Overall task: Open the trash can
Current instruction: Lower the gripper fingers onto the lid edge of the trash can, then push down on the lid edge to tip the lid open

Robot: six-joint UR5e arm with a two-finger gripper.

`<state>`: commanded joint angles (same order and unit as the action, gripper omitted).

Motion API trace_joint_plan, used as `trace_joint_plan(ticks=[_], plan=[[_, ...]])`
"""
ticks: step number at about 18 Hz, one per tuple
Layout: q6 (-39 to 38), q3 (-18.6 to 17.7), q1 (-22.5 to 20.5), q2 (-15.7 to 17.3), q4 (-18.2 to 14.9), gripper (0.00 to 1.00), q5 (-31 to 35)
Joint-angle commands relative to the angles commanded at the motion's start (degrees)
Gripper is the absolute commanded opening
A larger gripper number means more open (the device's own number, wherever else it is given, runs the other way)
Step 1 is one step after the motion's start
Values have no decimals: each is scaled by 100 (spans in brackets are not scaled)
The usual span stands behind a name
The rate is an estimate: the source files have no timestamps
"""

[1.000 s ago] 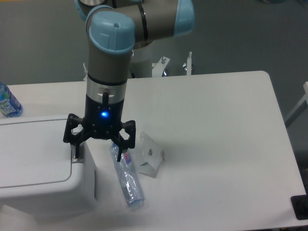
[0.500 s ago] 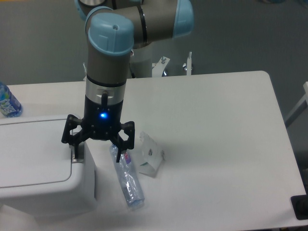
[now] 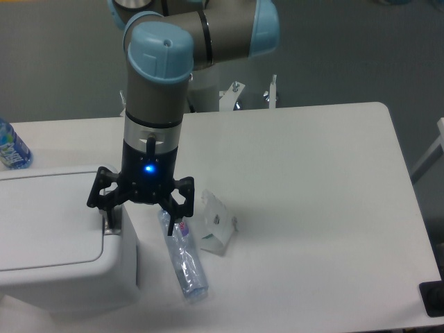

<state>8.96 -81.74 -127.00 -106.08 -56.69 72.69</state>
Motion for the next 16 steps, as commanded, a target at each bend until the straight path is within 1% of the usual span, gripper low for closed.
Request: trace_joint_plan(ticks=[16], plan=[[9,-9,-9,-26,26,100,44]])
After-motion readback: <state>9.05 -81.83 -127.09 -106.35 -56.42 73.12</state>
